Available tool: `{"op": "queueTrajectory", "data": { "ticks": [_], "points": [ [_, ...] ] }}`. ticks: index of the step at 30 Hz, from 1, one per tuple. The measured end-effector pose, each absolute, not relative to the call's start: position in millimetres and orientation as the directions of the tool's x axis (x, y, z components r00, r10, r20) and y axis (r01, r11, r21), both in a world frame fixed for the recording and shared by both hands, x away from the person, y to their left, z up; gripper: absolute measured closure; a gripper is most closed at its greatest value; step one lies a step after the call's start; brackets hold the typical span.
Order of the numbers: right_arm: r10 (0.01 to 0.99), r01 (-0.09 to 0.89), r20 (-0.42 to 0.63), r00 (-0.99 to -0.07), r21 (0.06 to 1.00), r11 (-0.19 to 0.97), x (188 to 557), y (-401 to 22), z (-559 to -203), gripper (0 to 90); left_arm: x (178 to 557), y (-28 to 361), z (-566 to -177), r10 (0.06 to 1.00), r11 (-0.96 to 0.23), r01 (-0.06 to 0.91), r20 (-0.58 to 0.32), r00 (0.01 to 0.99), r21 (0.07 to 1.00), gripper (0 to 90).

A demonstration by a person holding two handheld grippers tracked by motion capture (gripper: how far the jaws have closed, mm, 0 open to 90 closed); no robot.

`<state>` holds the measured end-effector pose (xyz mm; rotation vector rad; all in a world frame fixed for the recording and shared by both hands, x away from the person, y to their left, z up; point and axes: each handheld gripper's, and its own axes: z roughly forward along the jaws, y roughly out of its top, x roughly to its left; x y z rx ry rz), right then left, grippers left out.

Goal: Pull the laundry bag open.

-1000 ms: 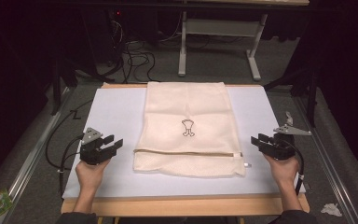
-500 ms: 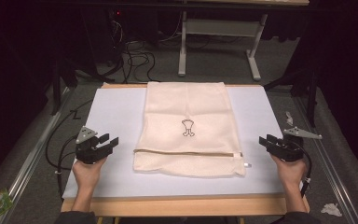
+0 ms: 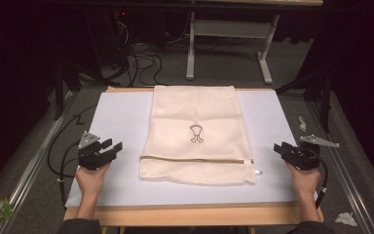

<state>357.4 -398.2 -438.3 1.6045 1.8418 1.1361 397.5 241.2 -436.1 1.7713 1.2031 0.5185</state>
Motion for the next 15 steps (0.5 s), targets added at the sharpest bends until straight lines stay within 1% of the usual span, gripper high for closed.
{"op": "queueTrajectory", "data": {
  "ticks": [15],
  "points": [
    [0.963, 0.606, 0.181, -0.202, 0.795, -0.022, 362.9, -401.5, -453.6, 58.9, 407.7, 238.5, -446.4, 0.902, -0.118, 0.516, -0.125, 0.412, 0.848, 50.1]
  ]
}}
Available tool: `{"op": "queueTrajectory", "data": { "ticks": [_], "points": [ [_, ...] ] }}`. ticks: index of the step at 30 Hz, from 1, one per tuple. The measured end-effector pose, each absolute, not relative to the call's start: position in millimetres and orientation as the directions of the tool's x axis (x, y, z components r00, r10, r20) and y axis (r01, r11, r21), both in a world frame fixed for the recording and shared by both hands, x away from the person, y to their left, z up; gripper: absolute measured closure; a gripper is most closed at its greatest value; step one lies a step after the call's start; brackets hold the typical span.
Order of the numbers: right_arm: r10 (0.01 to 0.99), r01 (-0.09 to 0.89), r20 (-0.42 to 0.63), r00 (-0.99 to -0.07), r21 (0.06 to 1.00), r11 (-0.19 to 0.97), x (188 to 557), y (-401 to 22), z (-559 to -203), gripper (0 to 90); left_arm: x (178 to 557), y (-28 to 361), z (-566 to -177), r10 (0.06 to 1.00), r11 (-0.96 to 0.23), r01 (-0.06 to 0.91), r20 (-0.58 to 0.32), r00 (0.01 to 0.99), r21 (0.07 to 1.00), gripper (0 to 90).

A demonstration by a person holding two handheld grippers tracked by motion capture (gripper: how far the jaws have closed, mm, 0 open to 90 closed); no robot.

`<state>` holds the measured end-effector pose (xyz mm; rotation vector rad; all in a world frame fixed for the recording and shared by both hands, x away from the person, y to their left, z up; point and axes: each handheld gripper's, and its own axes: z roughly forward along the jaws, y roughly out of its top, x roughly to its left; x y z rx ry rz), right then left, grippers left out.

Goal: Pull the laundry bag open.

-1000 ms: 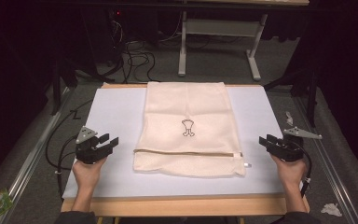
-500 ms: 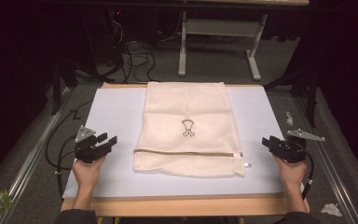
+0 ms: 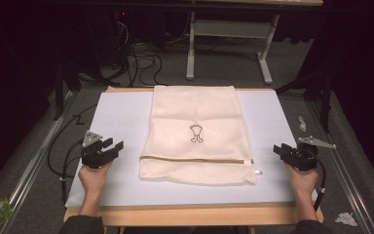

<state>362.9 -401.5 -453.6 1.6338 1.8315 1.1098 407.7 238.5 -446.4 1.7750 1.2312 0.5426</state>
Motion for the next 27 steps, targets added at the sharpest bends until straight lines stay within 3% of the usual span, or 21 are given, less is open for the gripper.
{"op": "queueTrajectory", "data": {
  "ticks": [27],
  "points": [
    [0.97, 0.617, 0.156, -0.184, 0.787, -0.009, 372.4, -397.1, -466.3, 57.5, 423.2, 236.3, -465.0, 0.929, -0.124, 0.522, -0.087, 0.361, 0.844, 48.4]
  ]
}}
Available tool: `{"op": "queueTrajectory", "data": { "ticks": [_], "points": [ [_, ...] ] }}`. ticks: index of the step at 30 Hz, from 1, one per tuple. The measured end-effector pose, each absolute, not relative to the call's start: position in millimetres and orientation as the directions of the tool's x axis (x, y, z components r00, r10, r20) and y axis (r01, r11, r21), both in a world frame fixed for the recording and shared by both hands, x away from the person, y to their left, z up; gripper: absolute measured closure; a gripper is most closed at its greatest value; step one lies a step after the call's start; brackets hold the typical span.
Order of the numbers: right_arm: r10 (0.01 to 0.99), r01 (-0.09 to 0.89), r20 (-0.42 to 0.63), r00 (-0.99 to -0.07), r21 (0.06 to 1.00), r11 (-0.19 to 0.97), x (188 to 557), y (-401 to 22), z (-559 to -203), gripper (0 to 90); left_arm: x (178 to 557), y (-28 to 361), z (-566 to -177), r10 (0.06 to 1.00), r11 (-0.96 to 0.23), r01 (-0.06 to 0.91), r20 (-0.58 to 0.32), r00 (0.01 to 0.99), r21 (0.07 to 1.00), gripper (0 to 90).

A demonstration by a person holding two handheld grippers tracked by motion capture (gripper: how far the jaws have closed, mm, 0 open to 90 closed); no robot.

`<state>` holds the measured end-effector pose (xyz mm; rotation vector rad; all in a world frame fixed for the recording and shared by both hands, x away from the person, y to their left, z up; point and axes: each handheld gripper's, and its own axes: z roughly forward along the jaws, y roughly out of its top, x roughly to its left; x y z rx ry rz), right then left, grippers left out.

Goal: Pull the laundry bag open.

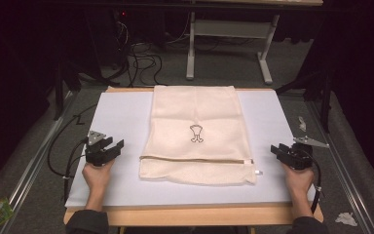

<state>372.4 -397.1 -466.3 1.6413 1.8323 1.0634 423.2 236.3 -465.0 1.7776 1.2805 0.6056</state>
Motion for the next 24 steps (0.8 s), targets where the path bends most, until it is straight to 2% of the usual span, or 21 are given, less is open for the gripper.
{"op": "queueTrajectory", "data": {
  "ticks": [15, 24],
  "points": [
    [0.969, 0.589, 0.152, -0.193, 0.808, -0.01, 369.7, -396.4, -474.6, 55.7, 426.3, 228.7, -473.8, 0.93, -0.15, 0.503, -0.052, 0.365, 0.851, 48.3],
    [0.974, 0.54, 0.146, -0.173, 0.841, -0.031, 363.3, -397.7, -475.2, 50.5, 425.3, 223.0, -482.6, 0.93, -0.153, 0.487, -0.042, 0.365, 0.86, 47.6]
  ]
}}
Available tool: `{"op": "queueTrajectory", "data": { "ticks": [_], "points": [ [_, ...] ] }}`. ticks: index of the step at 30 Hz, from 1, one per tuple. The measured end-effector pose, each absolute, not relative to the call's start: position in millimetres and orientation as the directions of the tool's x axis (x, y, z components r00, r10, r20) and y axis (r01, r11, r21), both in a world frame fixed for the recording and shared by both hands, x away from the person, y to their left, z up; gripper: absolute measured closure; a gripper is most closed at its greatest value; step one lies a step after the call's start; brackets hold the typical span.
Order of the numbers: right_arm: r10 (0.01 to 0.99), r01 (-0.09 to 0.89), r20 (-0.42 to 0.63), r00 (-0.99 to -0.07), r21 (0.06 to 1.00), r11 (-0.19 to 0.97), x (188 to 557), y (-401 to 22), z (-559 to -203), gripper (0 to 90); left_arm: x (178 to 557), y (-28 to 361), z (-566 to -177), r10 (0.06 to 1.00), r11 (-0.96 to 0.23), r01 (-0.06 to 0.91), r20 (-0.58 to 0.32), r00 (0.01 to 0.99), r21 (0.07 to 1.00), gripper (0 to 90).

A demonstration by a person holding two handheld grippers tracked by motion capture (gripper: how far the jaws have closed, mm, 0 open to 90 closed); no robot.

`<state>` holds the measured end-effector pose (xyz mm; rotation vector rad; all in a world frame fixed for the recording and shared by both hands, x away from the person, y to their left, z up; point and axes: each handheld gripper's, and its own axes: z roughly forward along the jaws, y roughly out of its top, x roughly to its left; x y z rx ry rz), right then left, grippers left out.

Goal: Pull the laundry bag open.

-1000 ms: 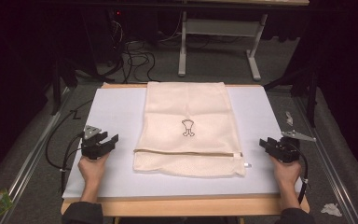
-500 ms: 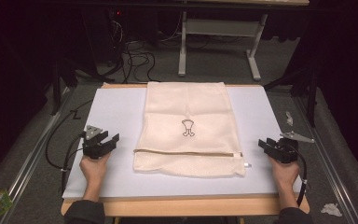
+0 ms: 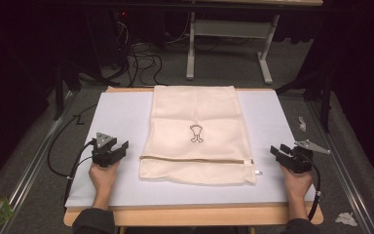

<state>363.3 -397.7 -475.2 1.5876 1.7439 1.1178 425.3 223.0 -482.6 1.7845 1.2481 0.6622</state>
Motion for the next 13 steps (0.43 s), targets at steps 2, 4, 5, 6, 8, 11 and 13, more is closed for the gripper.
{"op": "queueTrajectory", "data": {
  "ticks": [2, 4, 5, 6, 8, 11, 13],
  "points": [
    [0.974, 0.537, 0.162, -0.16, 0.842, -0.052, 362.3, -398.8, -475.3, 49.8, 424.0, 223.4, -482.7, 0.93, -0.15, 0.477, -0.041, 0.366, 0.866, 46.7],
    [0.975, 0.537, 0.159, -0.157, 0.842, -0.051, 362.1, -398.4, -475.4, 49.5, 424.5, 223.4, -483.0, 0.926, -0.153, 0.482, -0.045, 0.374, 0.863, 45.6],
    [0.975, 0.539, 0.154, -0.16, 0.841, -0.045, 362.5, -398.0, -475.5, 49.4, 424.8, 223.5, -483.1, 0.926, -0.152, 0.484, -0.047, 0.374, 0.861, 45.2],
    [0.976, 0.539, 0.147, -0.163, 0.841, -0.036, 362.9, -397.6, -475.6, 49.1, 424.9, 223.6, -483.1, 0.926, -0.152, 0.486, -0.048, 0.375, 0.86, 44.8],
    [0.977, 0.542, 0.141, -0.161, 0.84, -0.032, 363.1, -396.6, -475.6, 48.8, 425.0, 223.6, -483.2, 0.926, -0.152, 0.487, -0.049, 0.375, 0.86, 44.4],
    [0.977, 0.549, 0.14, -0.162, 0.835, -0.029, 363.7, -396.0, -475.7, 47.5, 425.6, 223.9, -483.3, 0.925, -0.151, 0.492, -0.053, 0.376, 0.857, 43.6],
    [0.977, 0.561, 0.139, -0.16, 0.827, -0.026, 364.6, -395.0, -475.8, 46.6, 425.9, 224.0, -483.4, 0.925, -0.15, 0.496, -0.055, 0.375, 0.856, 43.4]
  ]
}}
